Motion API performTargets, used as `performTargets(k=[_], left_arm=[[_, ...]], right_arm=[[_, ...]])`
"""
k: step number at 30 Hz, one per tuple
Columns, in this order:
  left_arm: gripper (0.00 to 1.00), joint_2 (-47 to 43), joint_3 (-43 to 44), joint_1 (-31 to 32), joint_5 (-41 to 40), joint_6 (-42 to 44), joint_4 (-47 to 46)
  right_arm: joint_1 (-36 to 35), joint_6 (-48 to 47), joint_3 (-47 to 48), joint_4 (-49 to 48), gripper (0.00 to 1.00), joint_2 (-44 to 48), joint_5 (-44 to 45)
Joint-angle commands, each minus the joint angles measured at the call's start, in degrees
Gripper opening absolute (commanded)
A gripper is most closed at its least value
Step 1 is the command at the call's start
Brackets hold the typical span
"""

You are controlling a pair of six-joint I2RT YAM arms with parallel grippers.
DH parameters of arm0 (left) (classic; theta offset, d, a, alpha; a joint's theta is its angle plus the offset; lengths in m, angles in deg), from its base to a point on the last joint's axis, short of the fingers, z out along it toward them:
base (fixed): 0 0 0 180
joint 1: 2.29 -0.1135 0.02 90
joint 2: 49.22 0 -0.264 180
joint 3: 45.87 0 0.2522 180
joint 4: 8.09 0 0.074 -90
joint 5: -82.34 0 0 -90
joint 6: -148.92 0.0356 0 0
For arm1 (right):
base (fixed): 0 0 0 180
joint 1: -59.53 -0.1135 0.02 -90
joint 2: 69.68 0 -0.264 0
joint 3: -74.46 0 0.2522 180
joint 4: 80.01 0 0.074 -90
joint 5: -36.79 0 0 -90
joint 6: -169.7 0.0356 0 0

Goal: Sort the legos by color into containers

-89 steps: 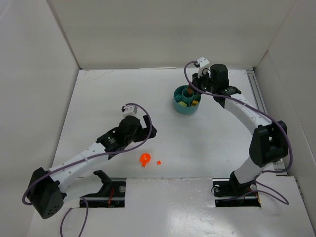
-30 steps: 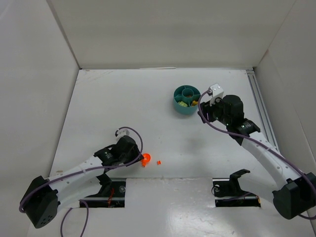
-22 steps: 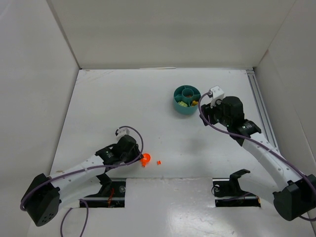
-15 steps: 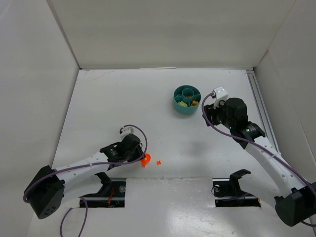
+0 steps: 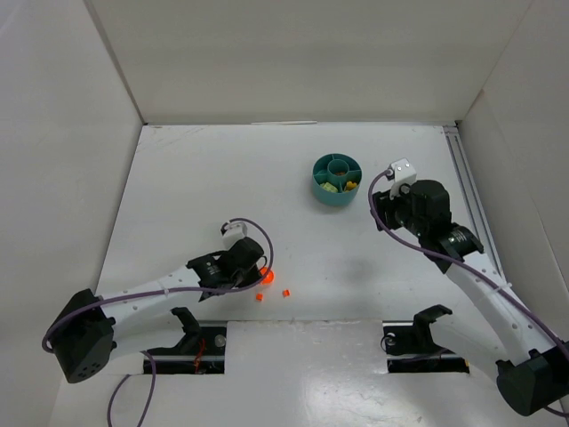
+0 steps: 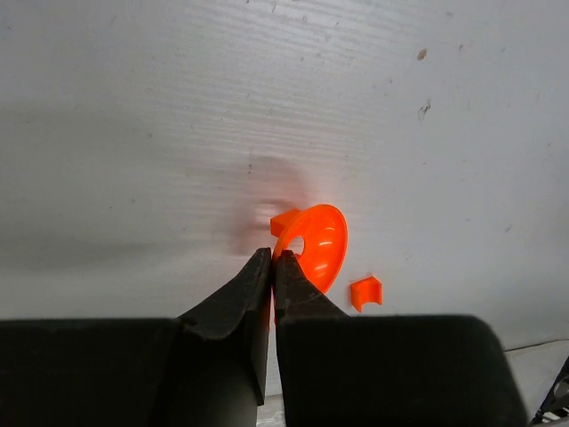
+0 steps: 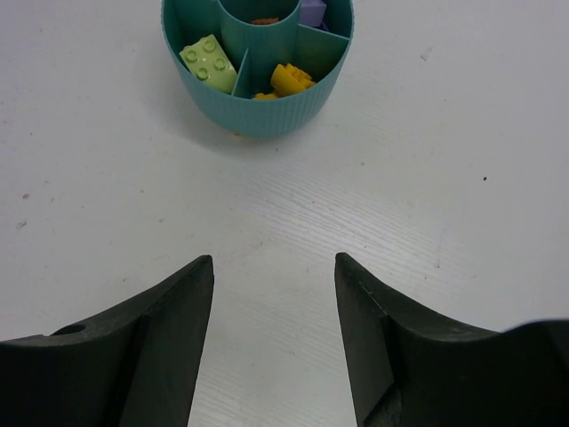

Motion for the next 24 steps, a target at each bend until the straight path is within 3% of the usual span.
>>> performTargets(k=[1, 5, 9, 13, 21, 23, 24], left_arm=[[0.0, -2.23, 5.5, 0.42, -3.79, 1.11, 1.58], [0.0, -2.32, 11.48, 0.42, -7.3, 5.14, 2.1], [0.0, 2.76, 20.88, 0.42, -11.18, 11.73, 1.32], [0.0, 11.9, 31.51, -2.21, -10.75, 18.67, -1.23], [0.0, 32.91, 52.43, -9.07, -9.24, 31.86, -5.1], [0.0, 39.24, 62.33, -10.48, -7.07, 36.32, -5.1], [0.0, 41.08, 62.38, -10.48, -7.05, 36.36, -5.1]], right_arm=[[0.43, 0.86, -0.25, 0.13, 0.62, 2.93, 1.83], [0.43, 0.86, -2.26, 1.27, 0.63, 6.0, 5.17], [0.43, 3.23, -3.49, 2.59, 0.74, 9.61, 10.35], [0.95, 3.85, -3.5, 4.0, 1.0, 12.07, 14.66], [1.48, 4.46, -4.11, 5.05, 1.0, 13.22, 17.74], [2.0, 4.46, -4.64, 5.05, 1.0, 13.75, 17.74], [2.01, 4.46, -4.64, 5.05, 1.0, 13.75, 17.74]])
